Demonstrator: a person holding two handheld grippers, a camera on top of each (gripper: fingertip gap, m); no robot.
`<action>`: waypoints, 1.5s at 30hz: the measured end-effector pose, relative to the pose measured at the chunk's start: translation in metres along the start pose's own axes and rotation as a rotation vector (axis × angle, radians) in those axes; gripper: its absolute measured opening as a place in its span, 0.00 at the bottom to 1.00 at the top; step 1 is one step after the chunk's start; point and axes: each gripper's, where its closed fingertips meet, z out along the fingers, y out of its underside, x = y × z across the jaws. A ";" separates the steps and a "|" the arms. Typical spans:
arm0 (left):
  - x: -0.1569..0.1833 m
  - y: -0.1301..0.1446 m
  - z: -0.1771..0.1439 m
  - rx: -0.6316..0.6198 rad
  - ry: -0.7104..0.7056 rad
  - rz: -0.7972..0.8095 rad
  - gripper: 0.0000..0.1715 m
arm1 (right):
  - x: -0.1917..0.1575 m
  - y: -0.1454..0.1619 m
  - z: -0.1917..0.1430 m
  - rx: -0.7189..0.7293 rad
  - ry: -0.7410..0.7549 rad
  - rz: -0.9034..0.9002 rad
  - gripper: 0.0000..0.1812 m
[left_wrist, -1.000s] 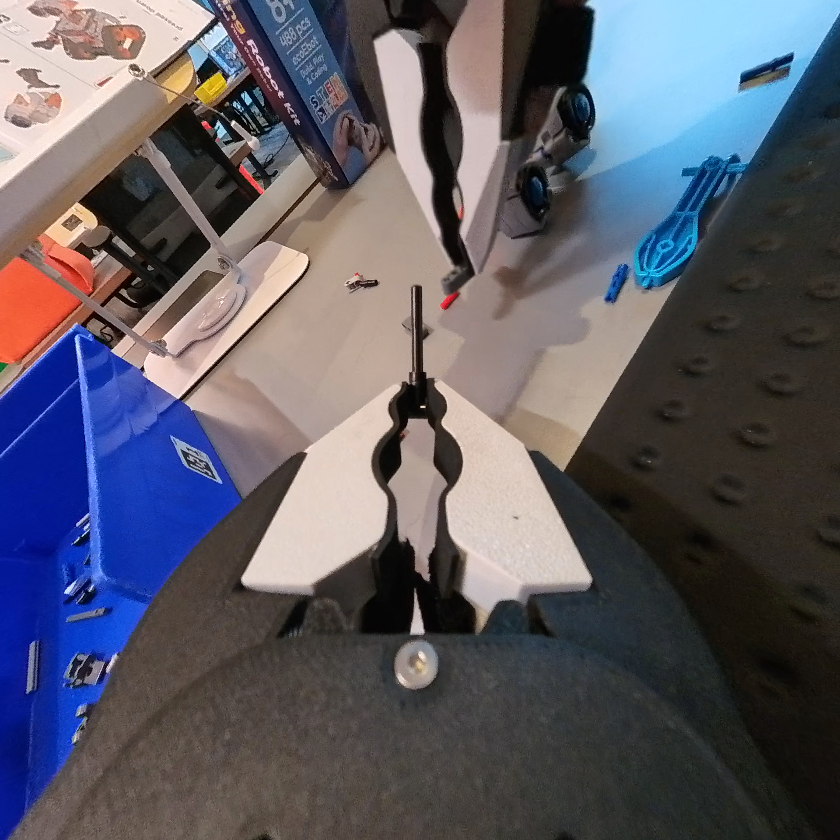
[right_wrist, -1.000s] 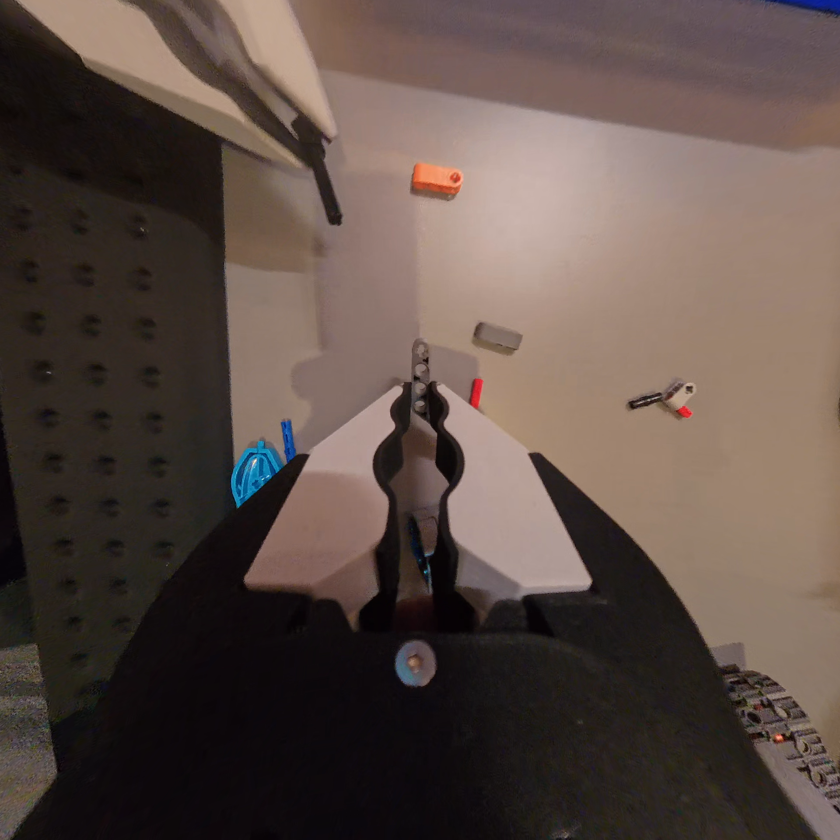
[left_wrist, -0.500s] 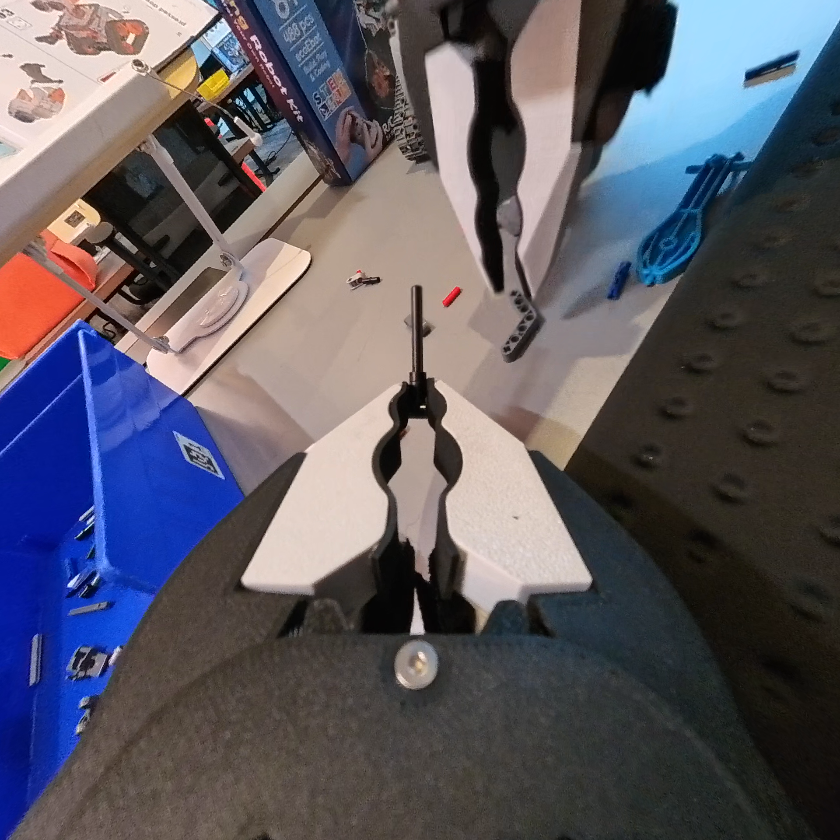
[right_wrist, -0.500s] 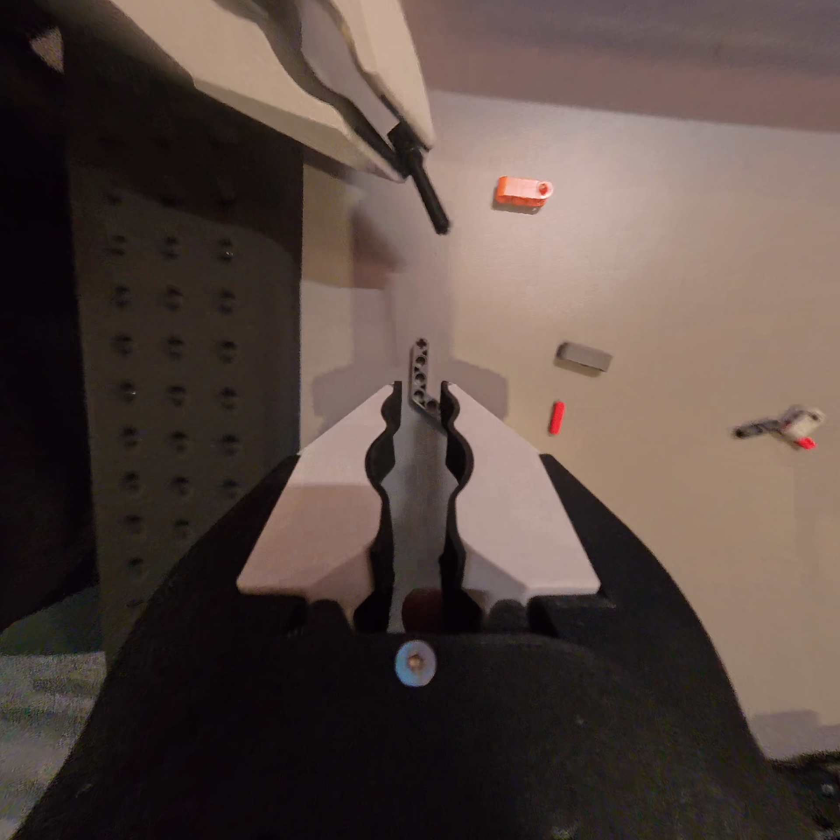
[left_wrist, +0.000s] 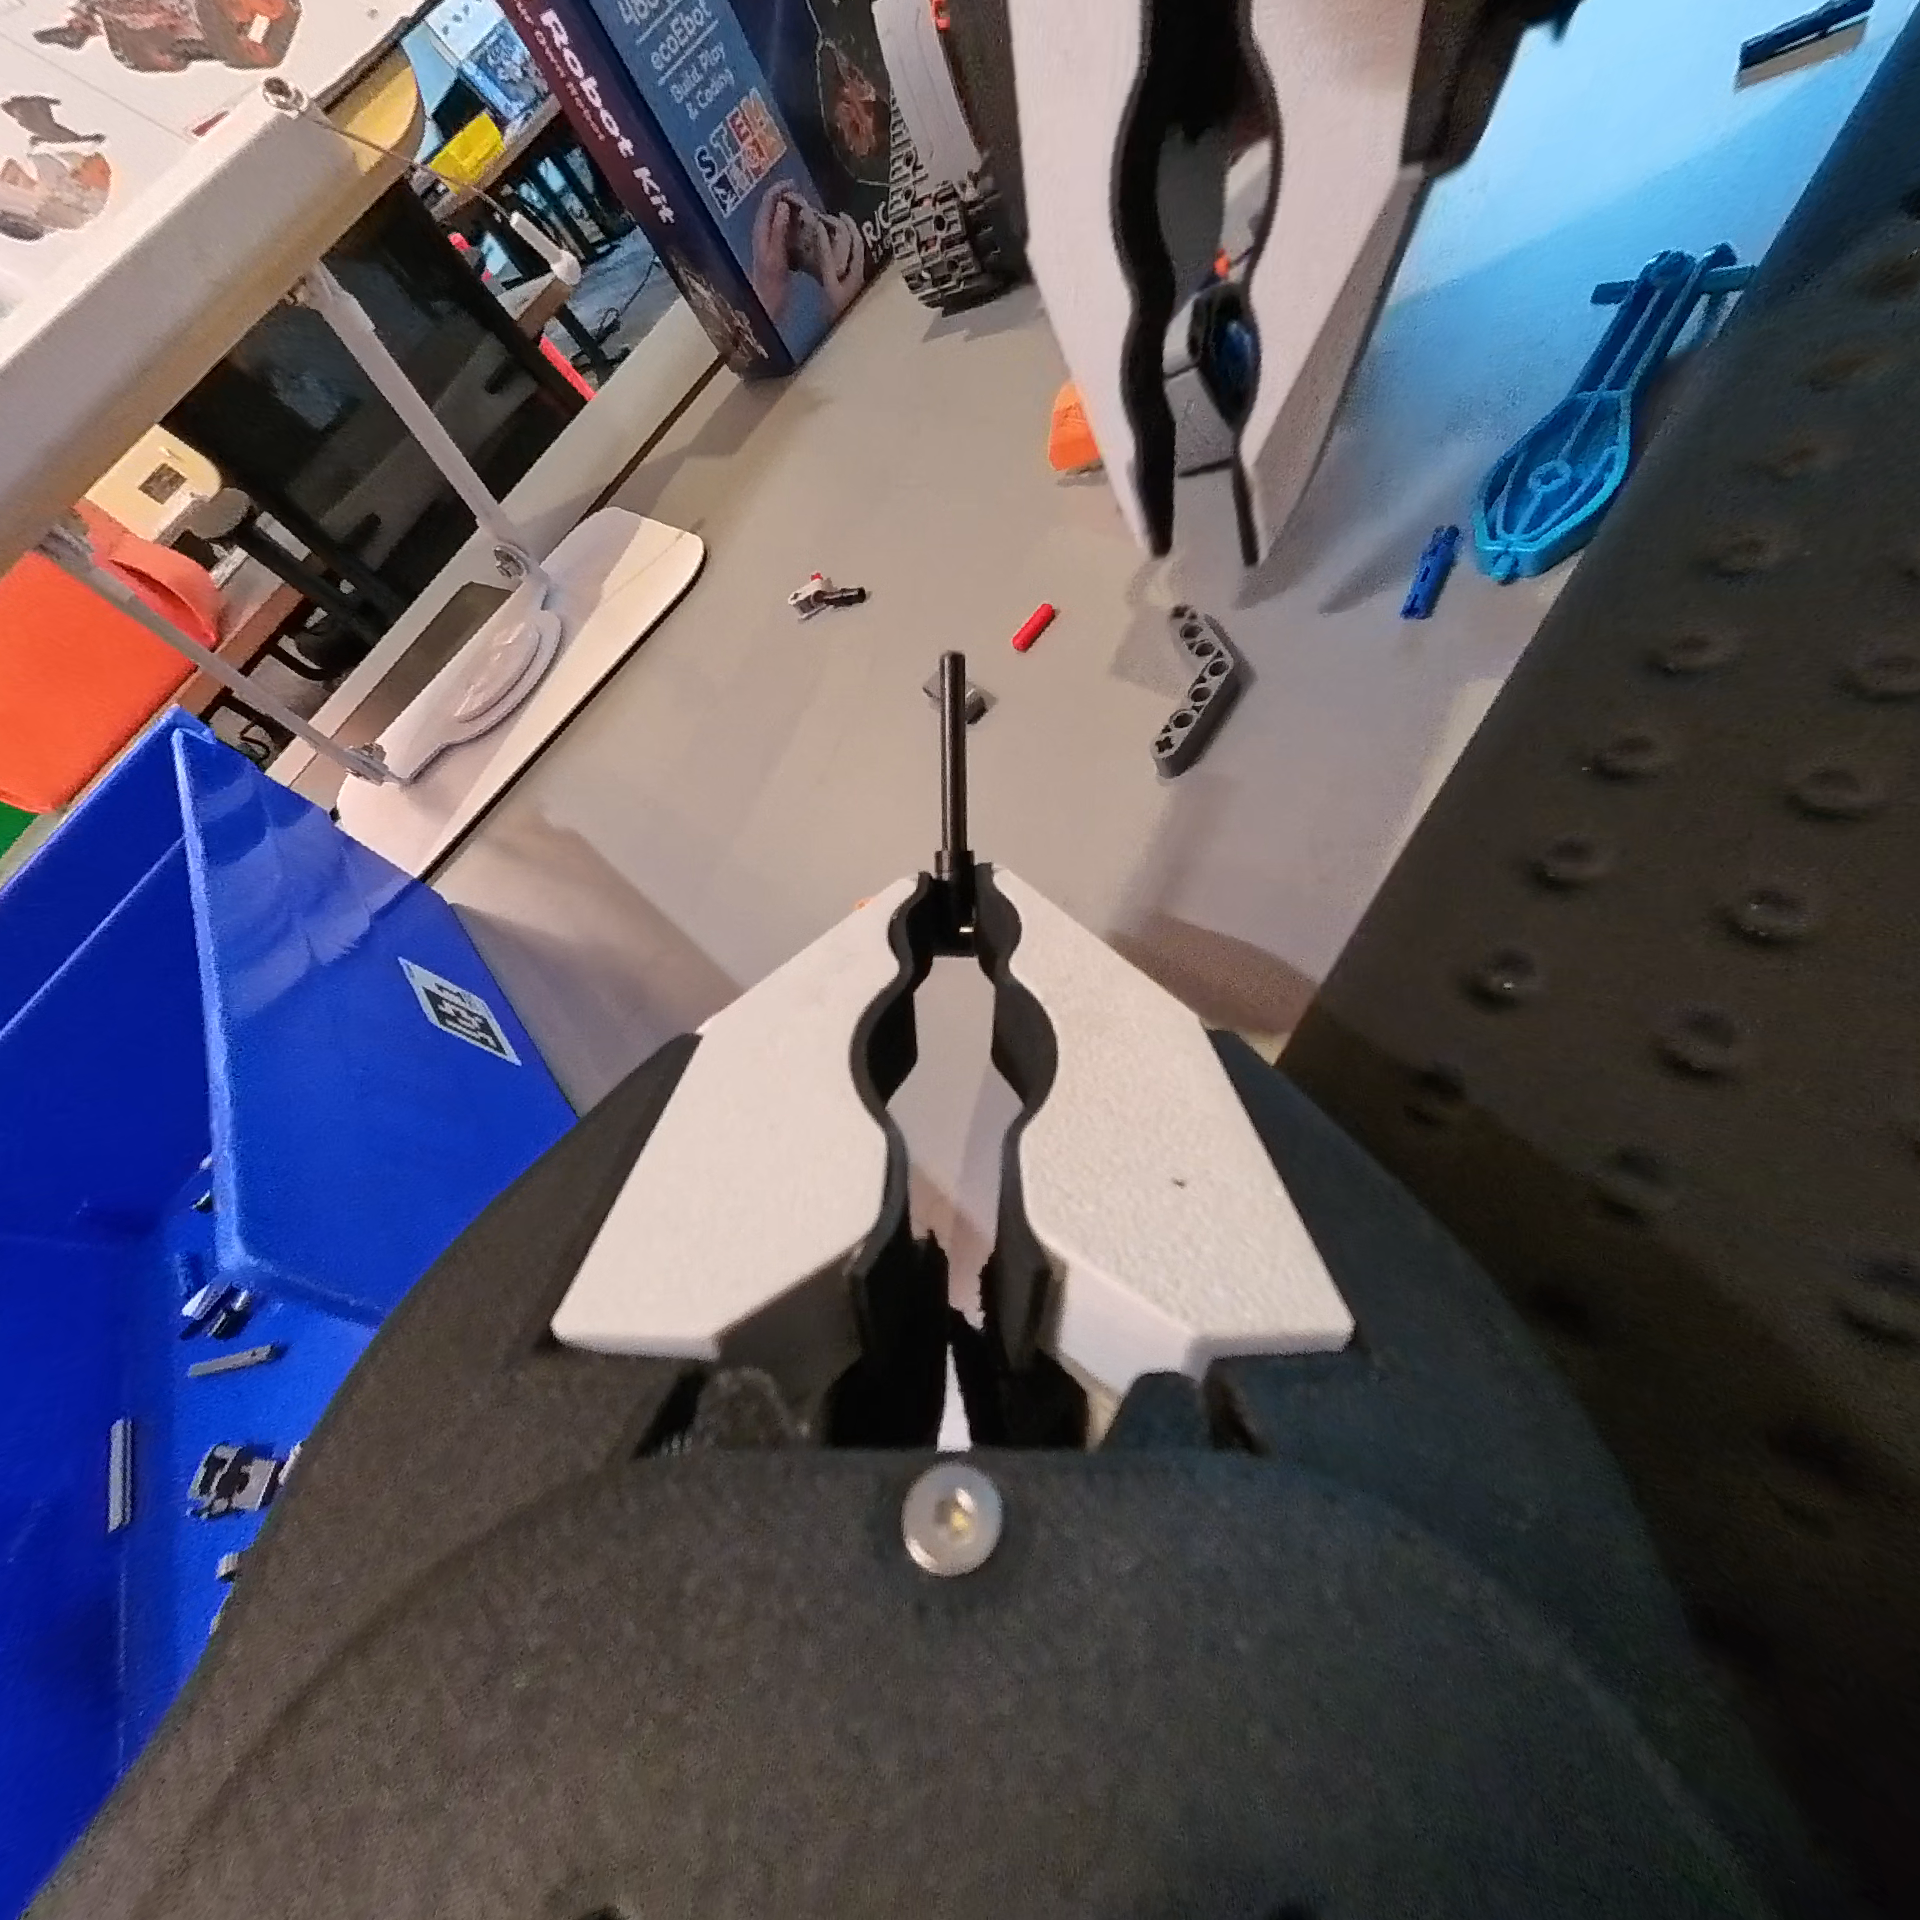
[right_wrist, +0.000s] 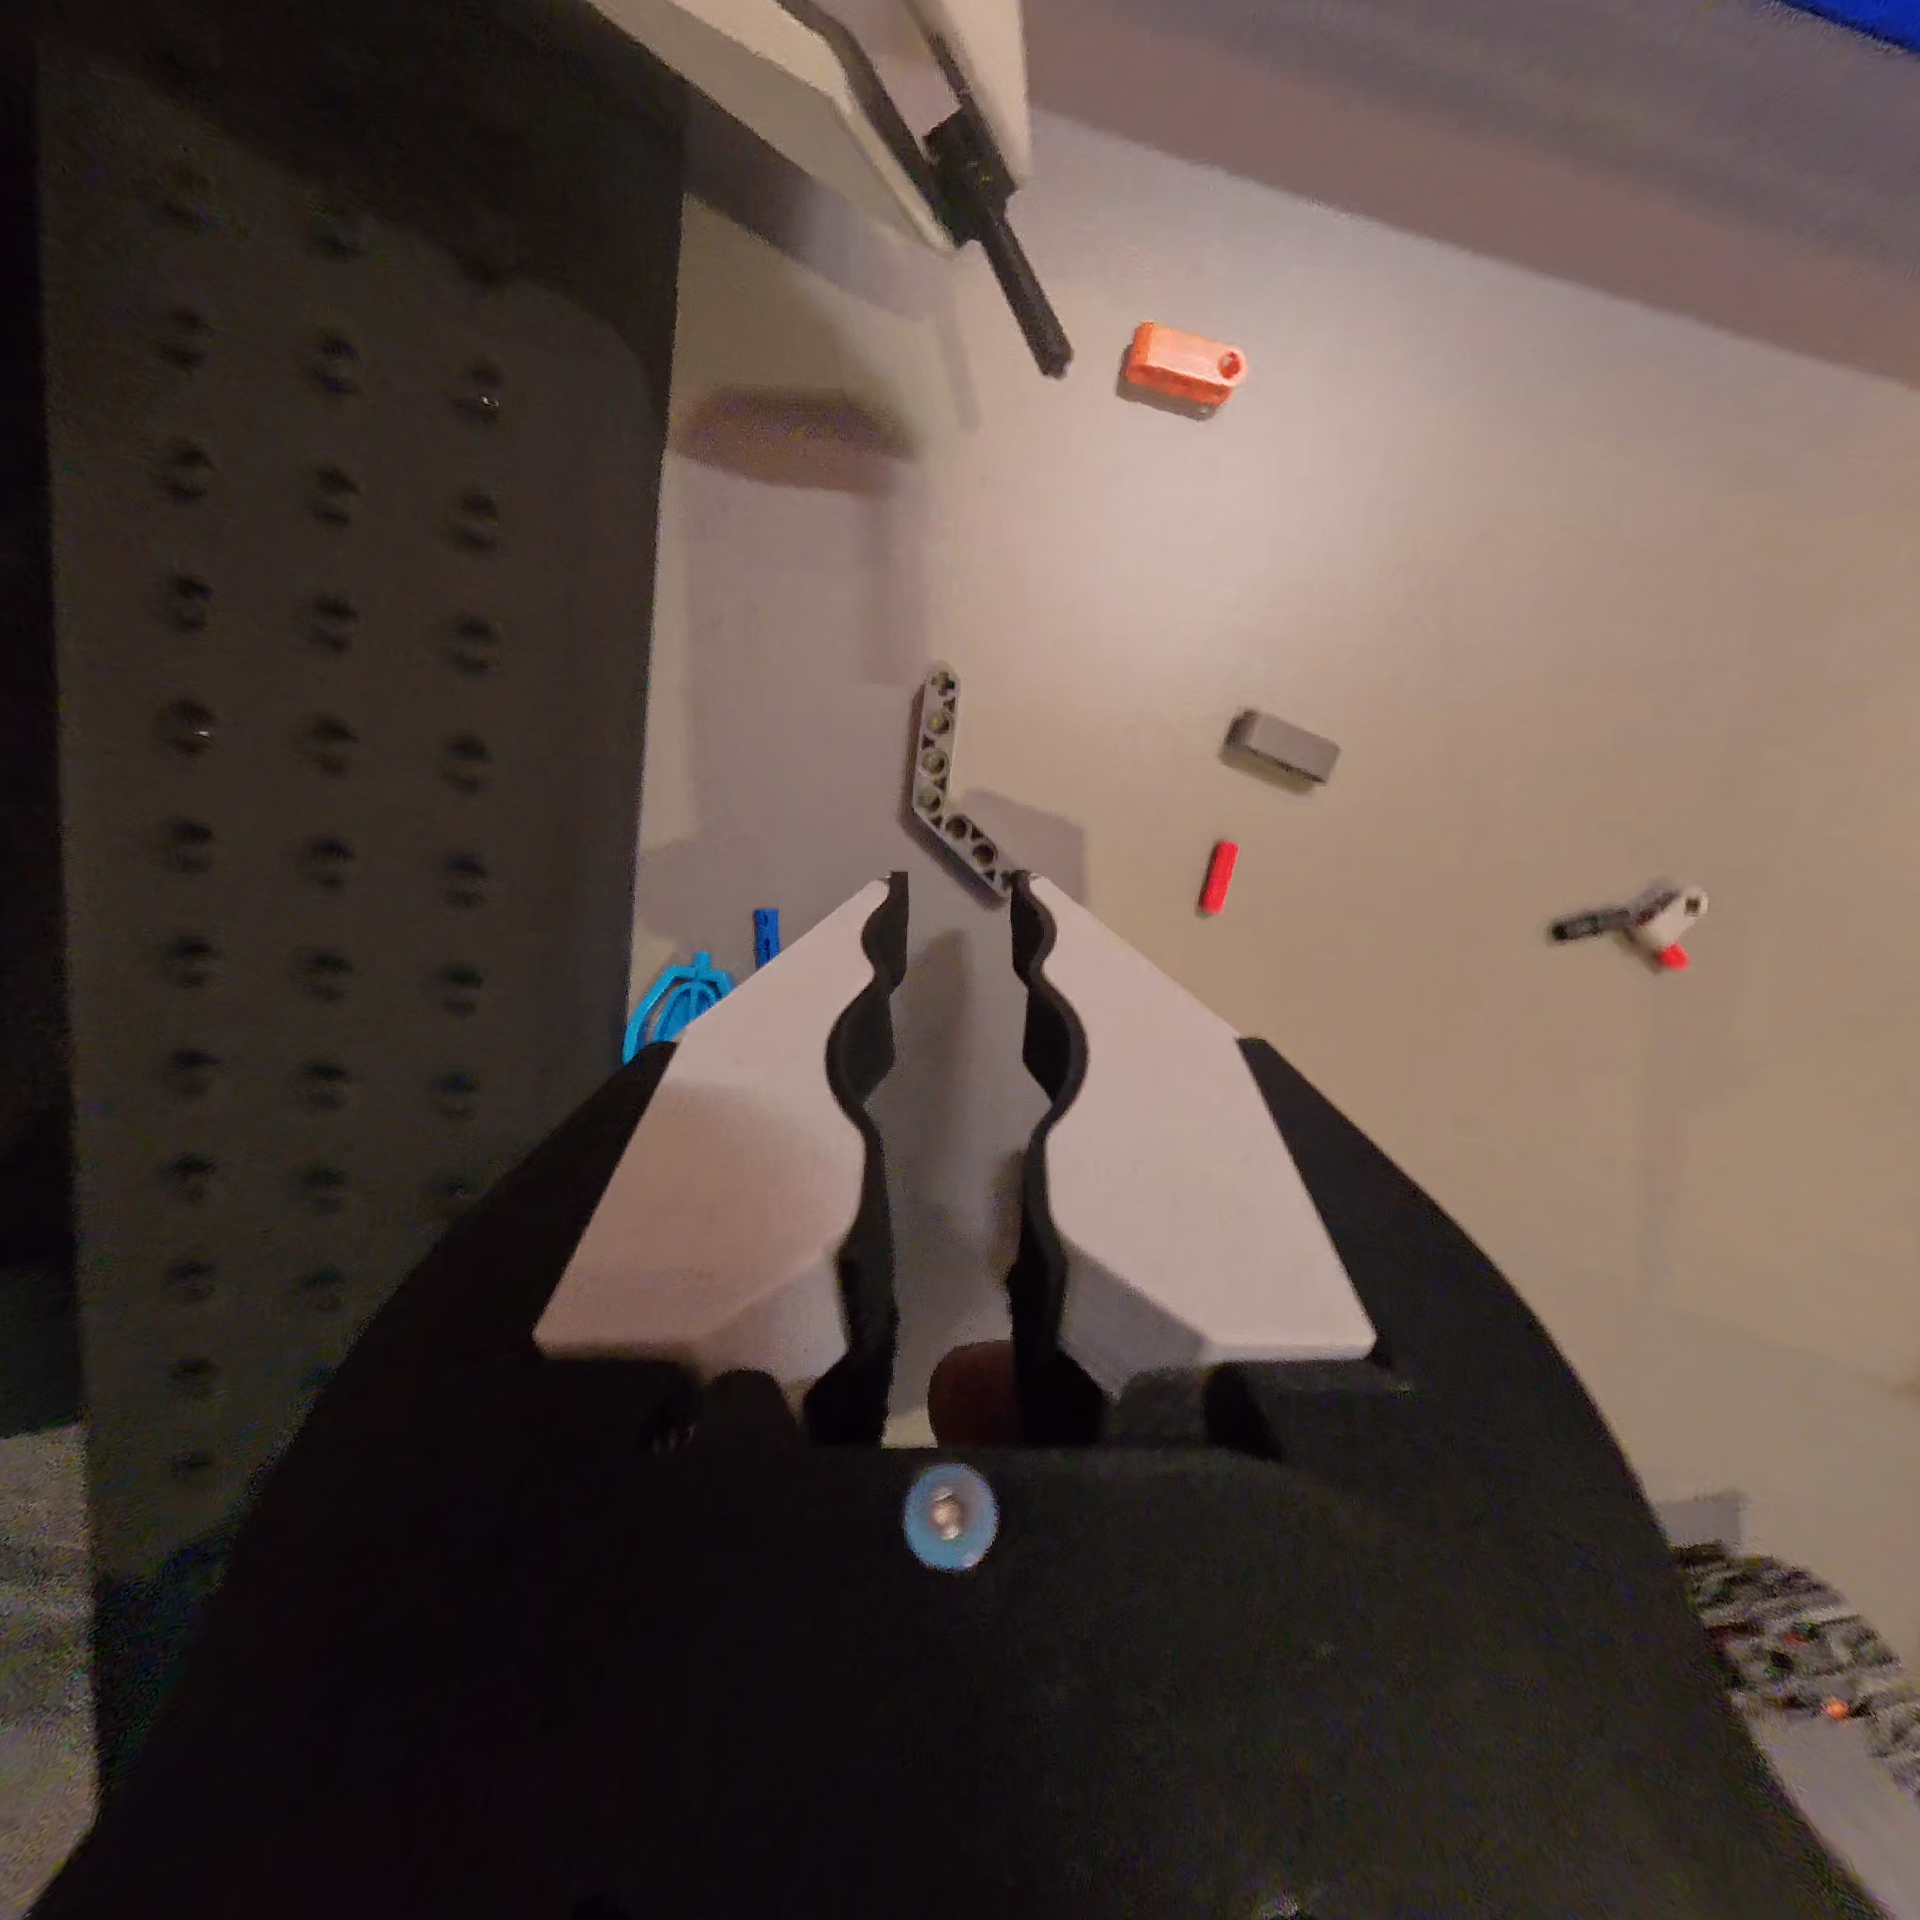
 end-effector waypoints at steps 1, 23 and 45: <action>0.000 0.000 0.000 0.000 -0.001 0.000 0.03 | 0.000 -0.001 0.005 -0.020 0.003 -0.034 0.10; 0.001 -0.001 0.001 0.010 0.021 -0.013 0.03 | 0.009 -0.015 0.008 0.134 -0.069 0.050 0.03; 0.003 -0.001 0.008 -0.014 0.022 -0.004 0.03 | 0.022 -0.048 -0.039 0.558 -0.040 0.270 0.03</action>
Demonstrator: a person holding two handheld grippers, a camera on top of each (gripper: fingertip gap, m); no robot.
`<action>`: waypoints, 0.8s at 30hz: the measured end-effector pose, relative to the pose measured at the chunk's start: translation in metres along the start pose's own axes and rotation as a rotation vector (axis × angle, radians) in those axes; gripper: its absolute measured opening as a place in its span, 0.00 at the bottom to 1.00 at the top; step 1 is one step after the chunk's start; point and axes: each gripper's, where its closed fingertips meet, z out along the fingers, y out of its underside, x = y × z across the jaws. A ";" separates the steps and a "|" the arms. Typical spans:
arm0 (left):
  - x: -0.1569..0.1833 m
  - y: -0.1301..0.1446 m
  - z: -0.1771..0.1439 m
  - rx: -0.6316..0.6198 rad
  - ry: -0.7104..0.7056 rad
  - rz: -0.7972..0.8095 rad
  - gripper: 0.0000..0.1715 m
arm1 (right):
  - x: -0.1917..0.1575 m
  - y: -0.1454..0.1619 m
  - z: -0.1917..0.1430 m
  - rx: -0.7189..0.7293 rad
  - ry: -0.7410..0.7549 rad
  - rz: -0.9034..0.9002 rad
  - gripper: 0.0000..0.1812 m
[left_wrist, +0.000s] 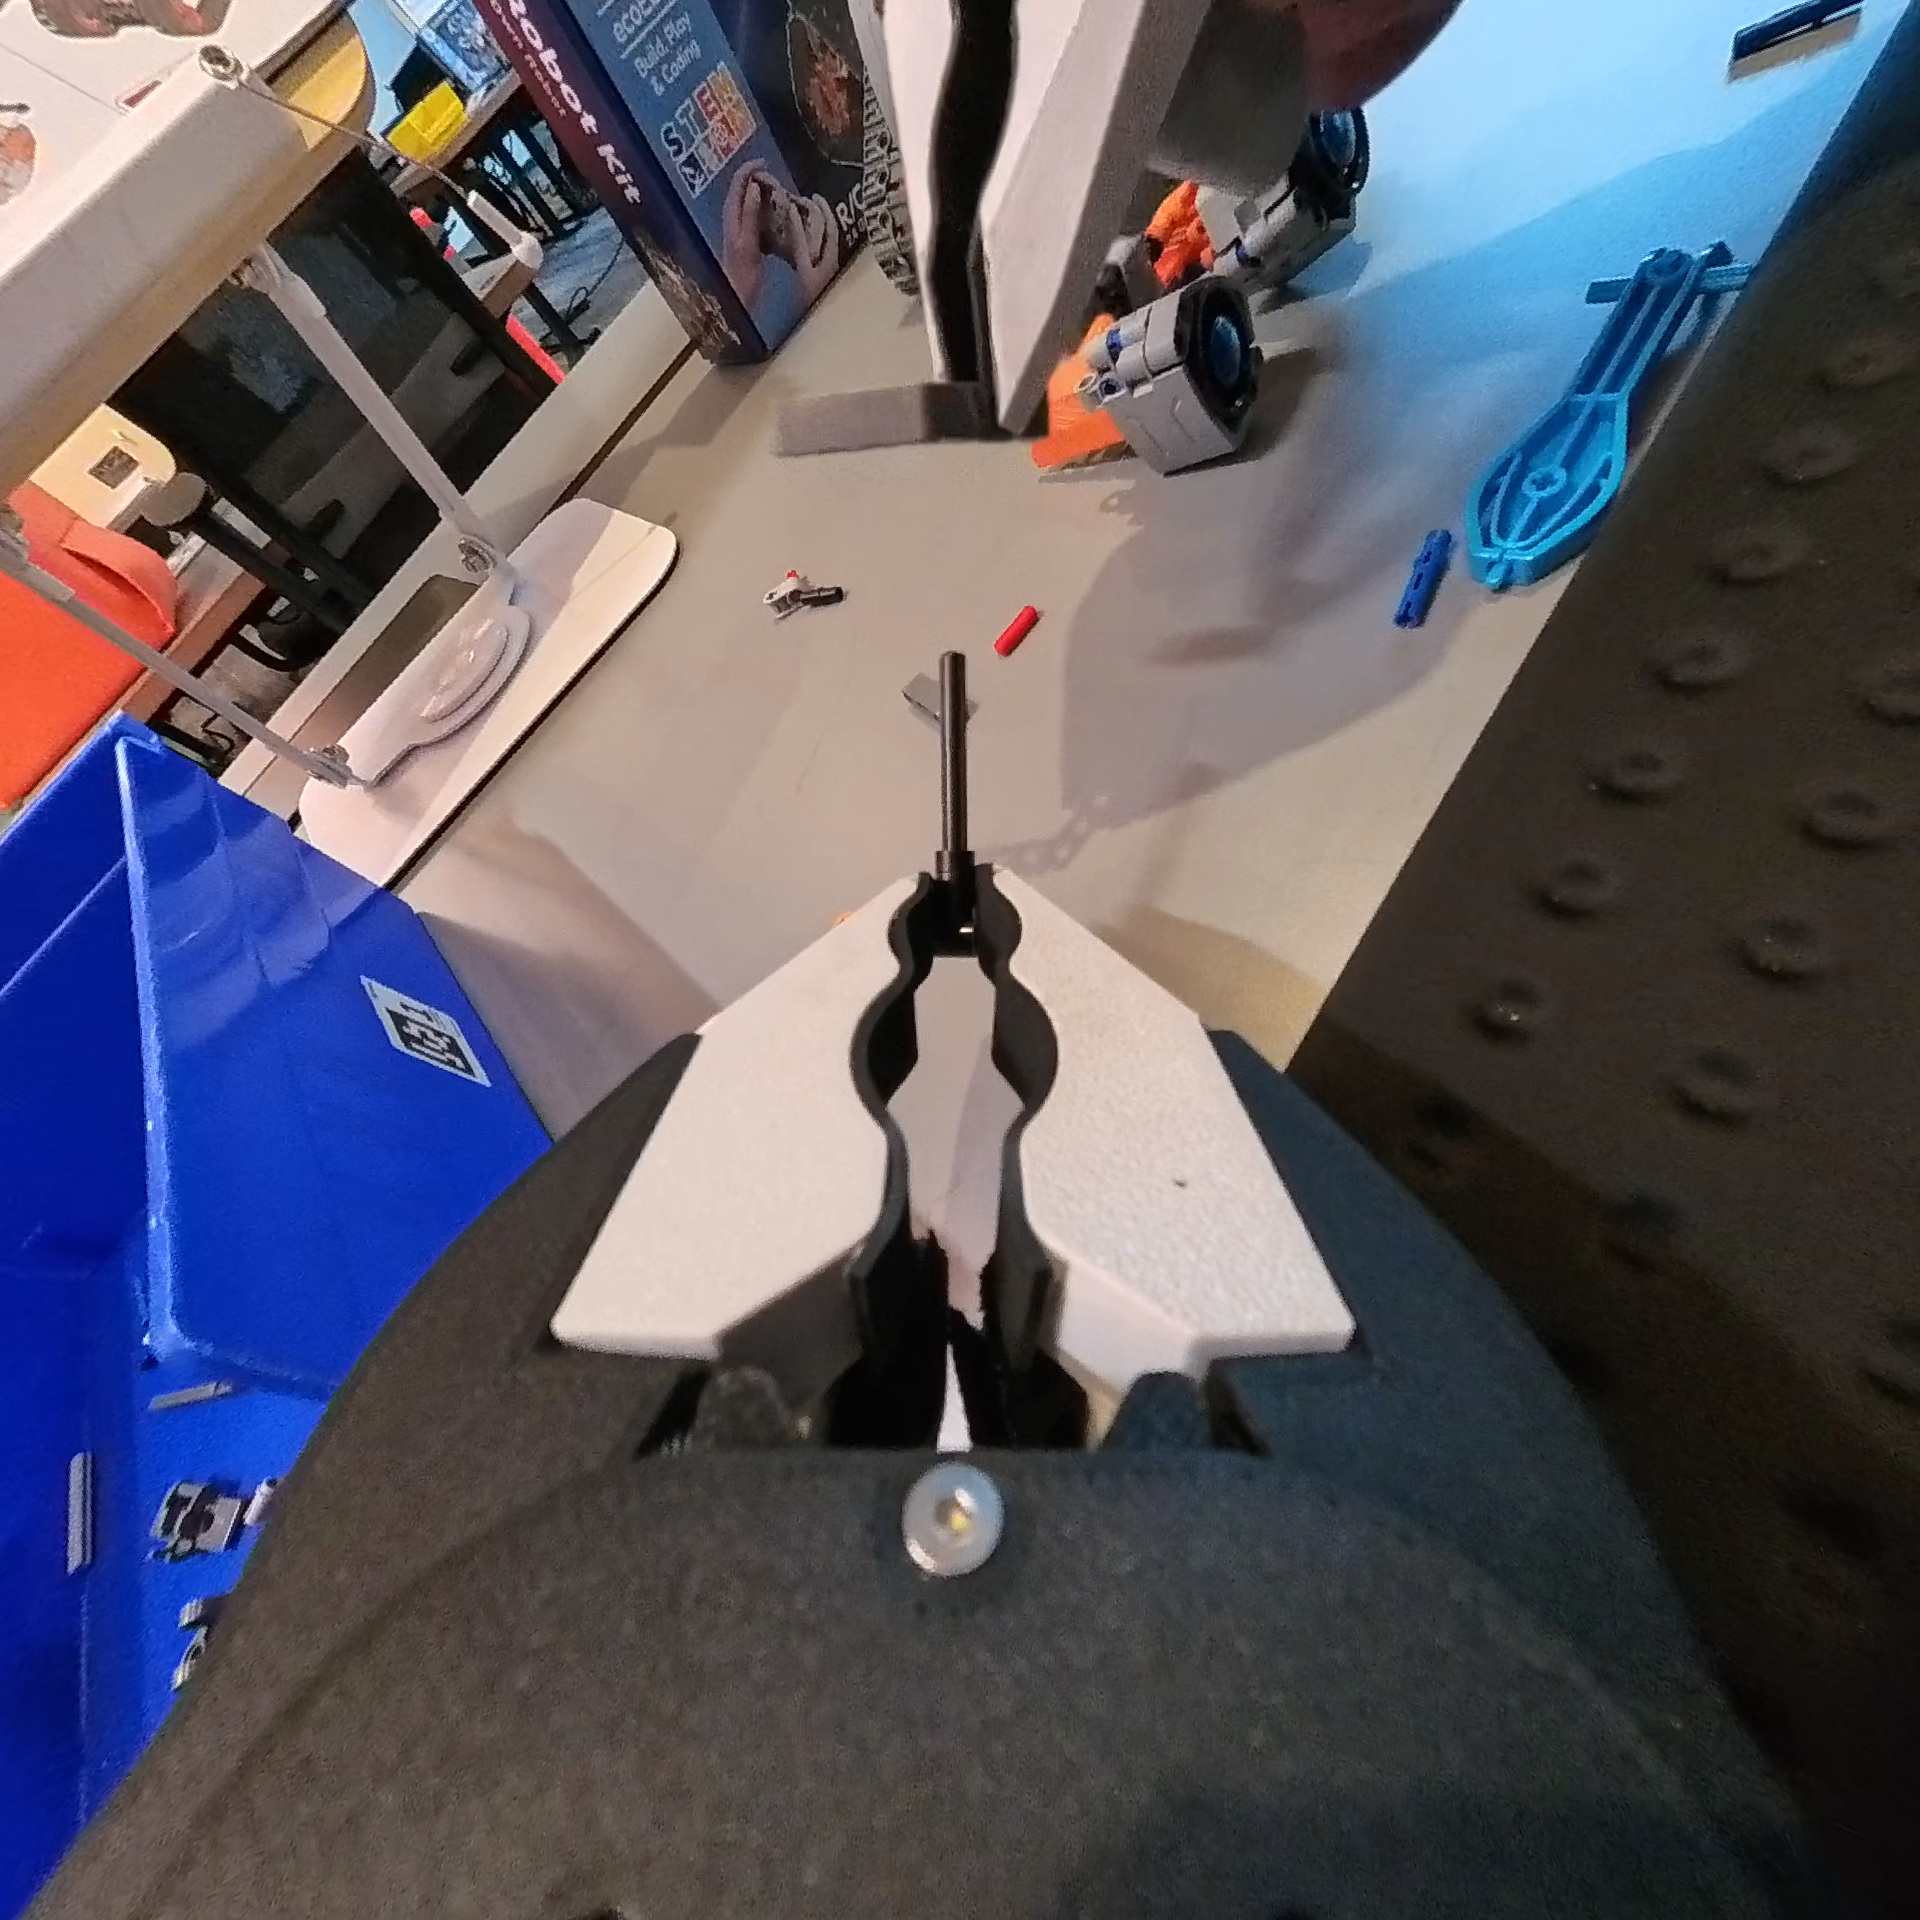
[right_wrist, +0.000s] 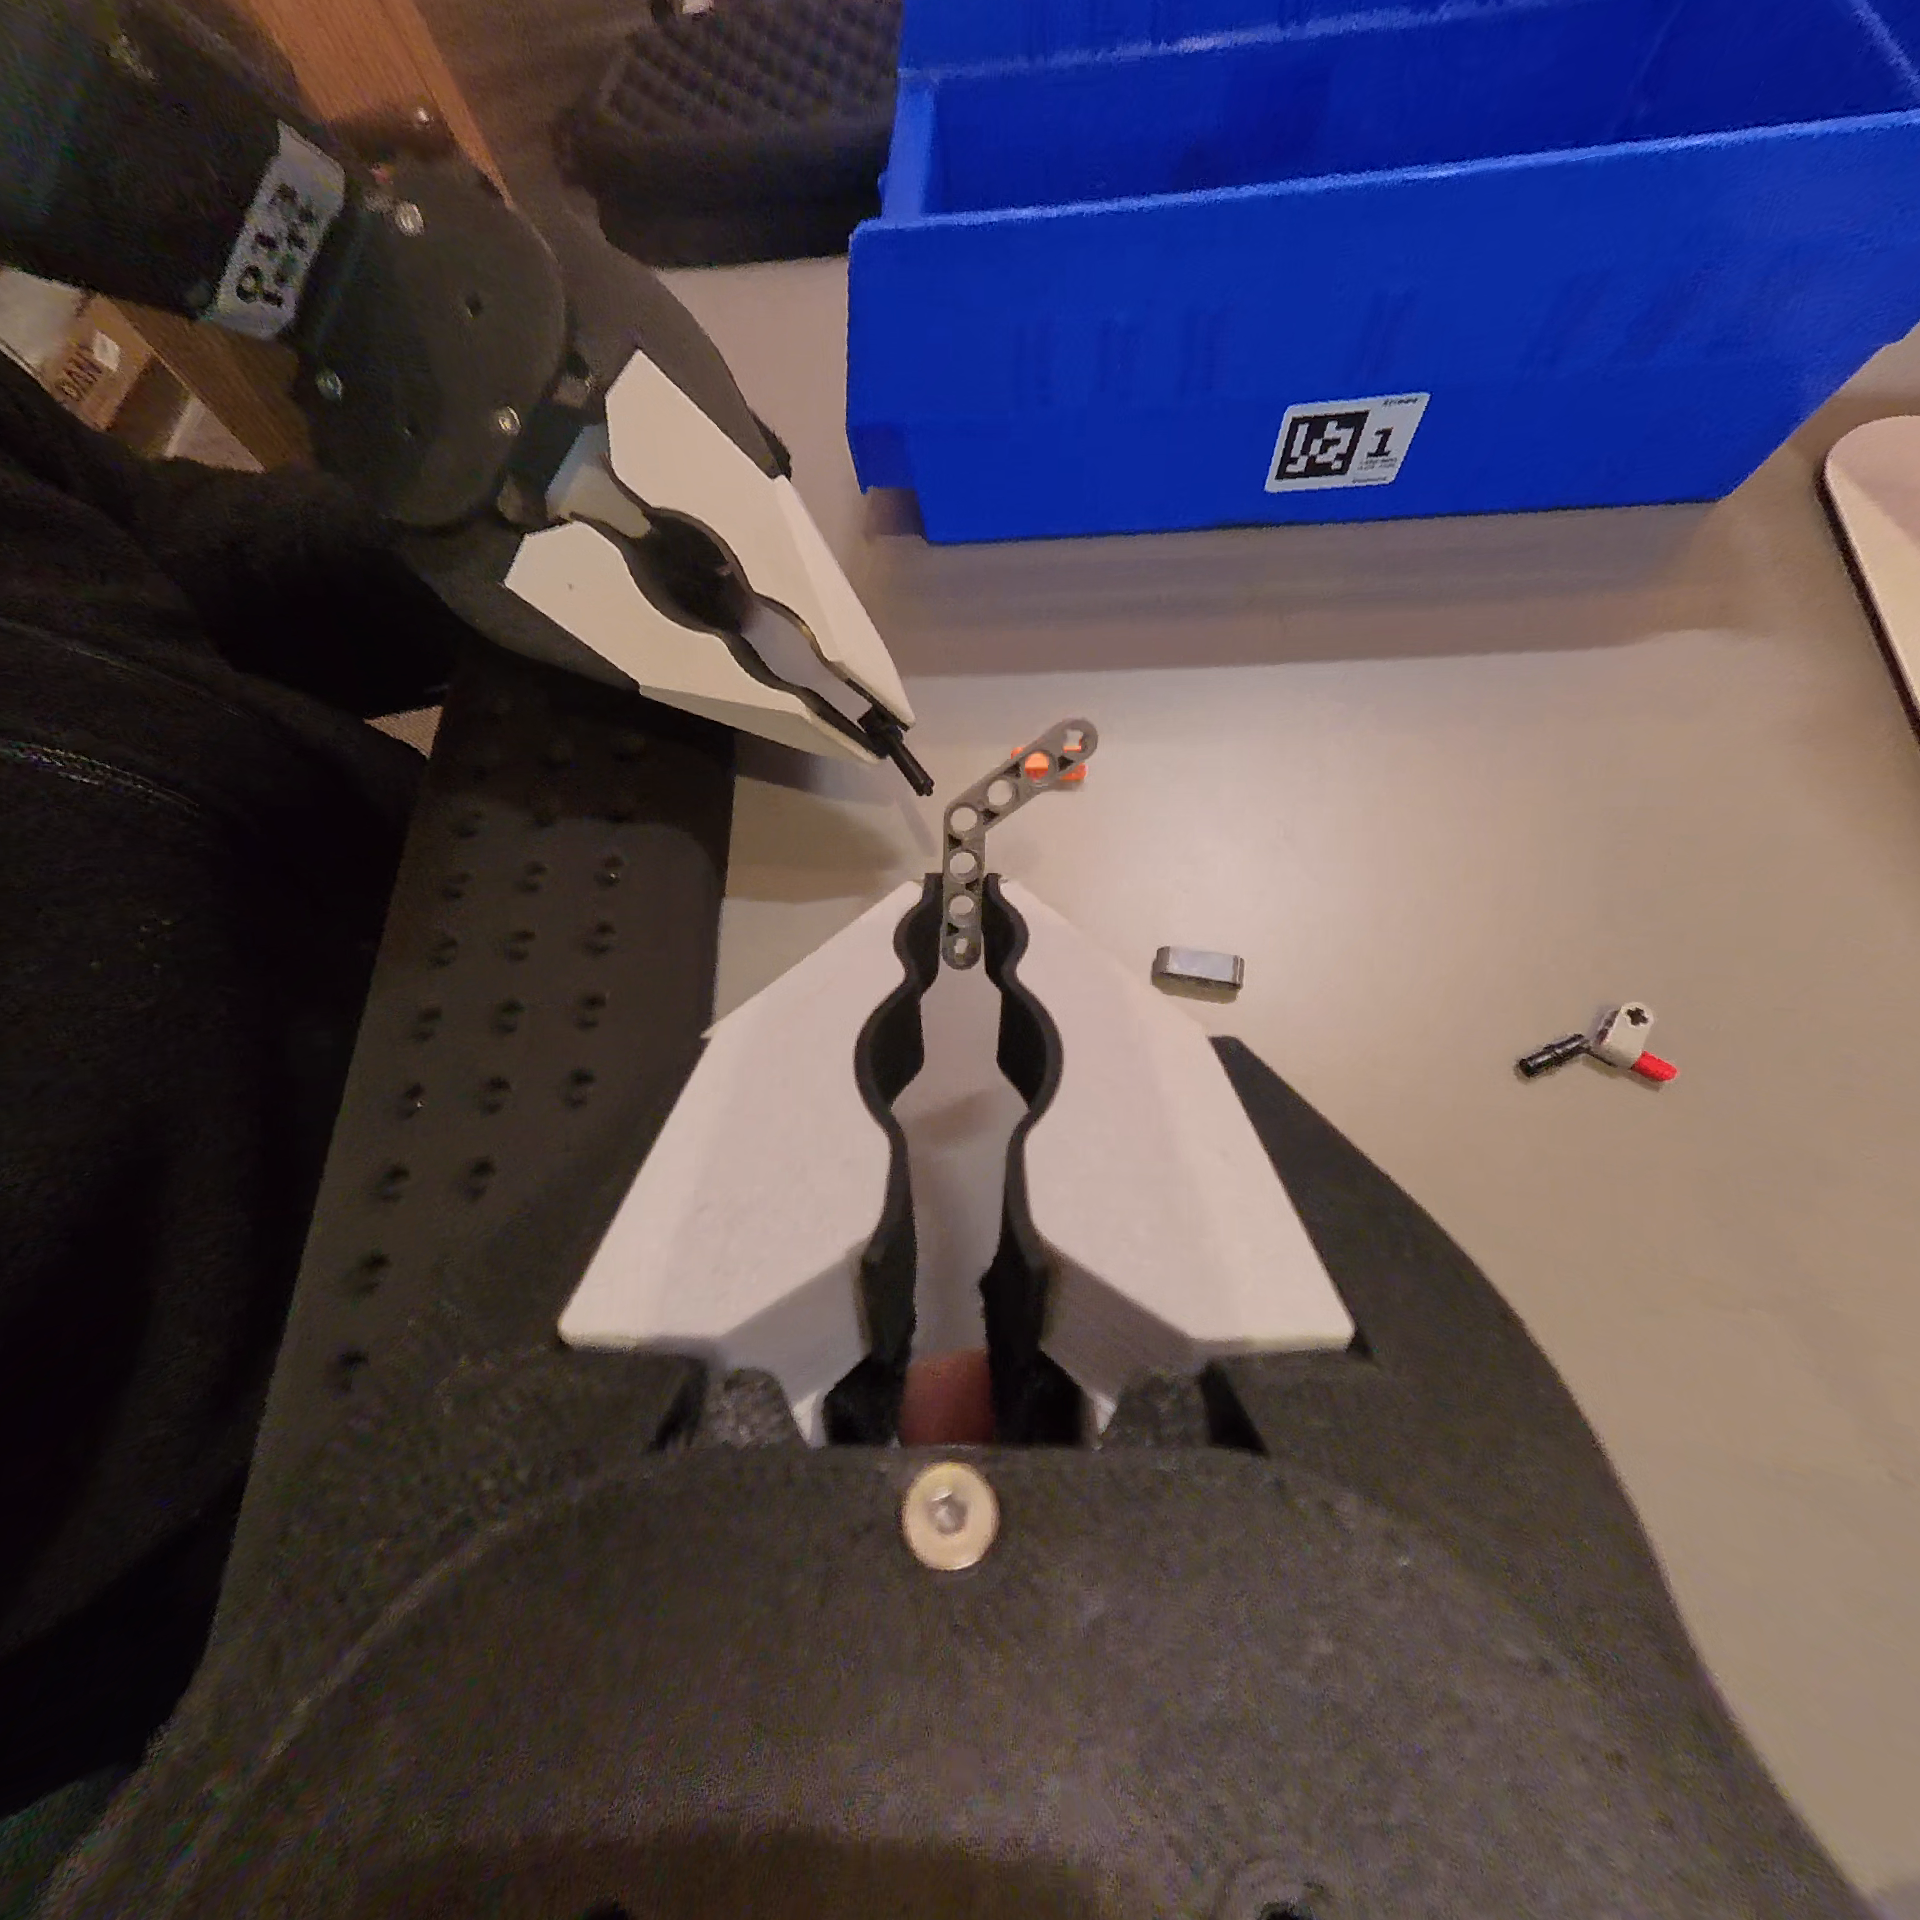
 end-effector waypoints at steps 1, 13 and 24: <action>0.000 0.000 0.000 0.001 -0.002 0.000 0.03 | 0.000 -0.001 0.000 0.010 0.000 0.006 0.03; -0.005 -0.016 -0.005 0.041 -0.055 0.042 0.03 | -0.006 -0.031 -0.017 0.283 -0.113 0.190 0.02; -0.013 -0.051 -0.010 0.044 -0.128 0.215 0.03 | -0.006 -0.043 -0.037 0.501 -0.285 0.369 0.02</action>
